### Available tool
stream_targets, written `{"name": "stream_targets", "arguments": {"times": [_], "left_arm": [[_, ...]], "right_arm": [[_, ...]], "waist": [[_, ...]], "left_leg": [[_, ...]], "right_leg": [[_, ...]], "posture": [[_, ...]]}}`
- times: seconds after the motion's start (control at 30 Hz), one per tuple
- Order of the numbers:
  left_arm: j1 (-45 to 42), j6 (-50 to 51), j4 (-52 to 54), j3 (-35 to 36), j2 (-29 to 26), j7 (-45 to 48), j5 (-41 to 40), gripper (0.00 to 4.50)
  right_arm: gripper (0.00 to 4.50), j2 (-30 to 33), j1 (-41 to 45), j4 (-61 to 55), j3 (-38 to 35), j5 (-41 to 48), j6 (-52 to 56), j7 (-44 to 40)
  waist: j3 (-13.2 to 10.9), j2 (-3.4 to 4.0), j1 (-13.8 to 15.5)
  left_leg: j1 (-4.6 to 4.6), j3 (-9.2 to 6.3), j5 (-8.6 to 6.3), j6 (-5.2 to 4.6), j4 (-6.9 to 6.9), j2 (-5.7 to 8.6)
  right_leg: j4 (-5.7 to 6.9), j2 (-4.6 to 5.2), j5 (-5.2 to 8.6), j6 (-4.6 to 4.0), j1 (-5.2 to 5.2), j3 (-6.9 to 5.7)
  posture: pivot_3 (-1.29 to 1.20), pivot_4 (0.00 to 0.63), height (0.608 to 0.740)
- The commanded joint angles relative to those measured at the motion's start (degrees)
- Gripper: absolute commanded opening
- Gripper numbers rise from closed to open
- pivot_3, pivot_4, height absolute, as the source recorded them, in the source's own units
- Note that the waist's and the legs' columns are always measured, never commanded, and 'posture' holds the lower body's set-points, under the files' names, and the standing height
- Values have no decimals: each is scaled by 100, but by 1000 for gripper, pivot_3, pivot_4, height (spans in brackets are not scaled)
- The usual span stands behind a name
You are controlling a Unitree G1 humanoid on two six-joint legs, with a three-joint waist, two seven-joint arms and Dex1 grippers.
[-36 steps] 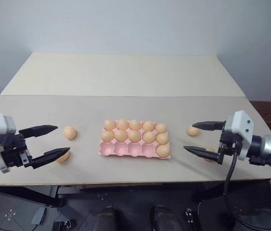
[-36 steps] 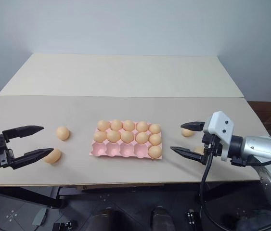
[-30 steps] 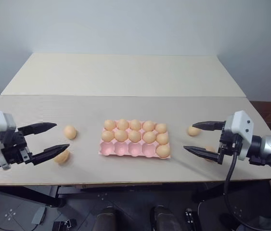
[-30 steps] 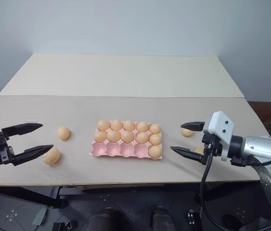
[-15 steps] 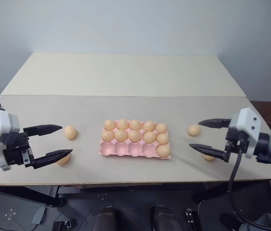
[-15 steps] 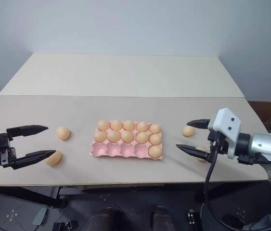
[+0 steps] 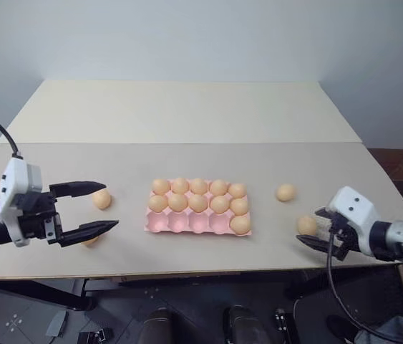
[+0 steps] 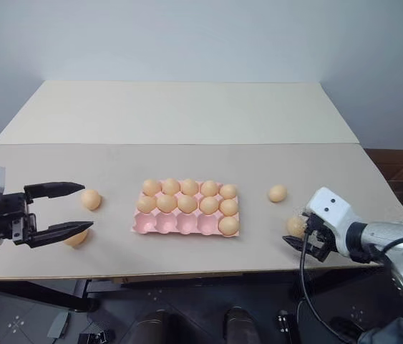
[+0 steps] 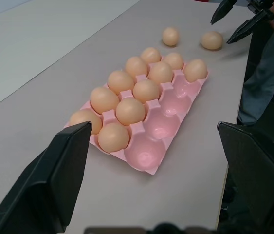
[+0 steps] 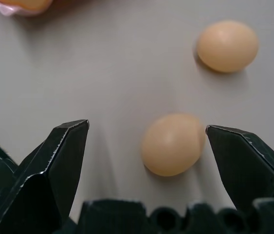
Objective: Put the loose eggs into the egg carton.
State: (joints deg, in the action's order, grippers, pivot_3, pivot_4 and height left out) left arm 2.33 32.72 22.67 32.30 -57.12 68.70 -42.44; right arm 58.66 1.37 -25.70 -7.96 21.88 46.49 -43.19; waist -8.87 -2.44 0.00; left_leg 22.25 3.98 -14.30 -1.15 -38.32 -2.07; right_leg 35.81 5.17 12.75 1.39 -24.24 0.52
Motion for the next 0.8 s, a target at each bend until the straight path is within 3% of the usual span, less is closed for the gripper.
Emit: {"name": "stream_targets", "arguments": {"times": [0.03,0.2,0.27,0.43,0.57,0.8], "left_arm": [[10,-85,101,85,-62,9,-10,4500],[86,-97,147,151,-65,2,2,4500],[84,-106,151,140,-59,-10,10,4500],[32,-135,104,77,-68,3,35,4500],[-34,-149,59,17,-86,37,41,4500],[-121,-162,27,-73,-87,66,77,4500]], "right_arm": [[3848,-156,319,321,282,-289,222,337],[2101,-344,493,504,331,-379,331,465],[1719,-370,494,481,311,-402,385,520],[1719,-334,590,-205,42,-214,587,553],[1719,-548,1195,-1309,-155,501,1027,513],[1719,-1650,2175,-1903,1155,798,1382,999]], "waist": [[0,0,-1],[0,0,8],[0,0,15],[0,1,15],[-2,4,-34],[-1,2,-67]], "left_leg": [[2,0,0,0,0,1],[5,-1,0,0,1,2],[4,-1,0,0,0,3],[3,-2,0,0,0,1],[3,-14,0,0,0,-3],[3,-29,0,0,1,-8]], "right_leg": [[0,0,0,0,-2,0],[-1,1,-9,19,-2,-2],[-1,2,-19,35,-1,-1],[0,1,-19,35,-2,-2],[2,-2,-21,39,-7,4],[1,-7,-22,36,-4,-3]], "posture": [[0,150,740],[0,150,740],[0,150,740],[0,150,740],[0,150,740],[0,150,740]]}}
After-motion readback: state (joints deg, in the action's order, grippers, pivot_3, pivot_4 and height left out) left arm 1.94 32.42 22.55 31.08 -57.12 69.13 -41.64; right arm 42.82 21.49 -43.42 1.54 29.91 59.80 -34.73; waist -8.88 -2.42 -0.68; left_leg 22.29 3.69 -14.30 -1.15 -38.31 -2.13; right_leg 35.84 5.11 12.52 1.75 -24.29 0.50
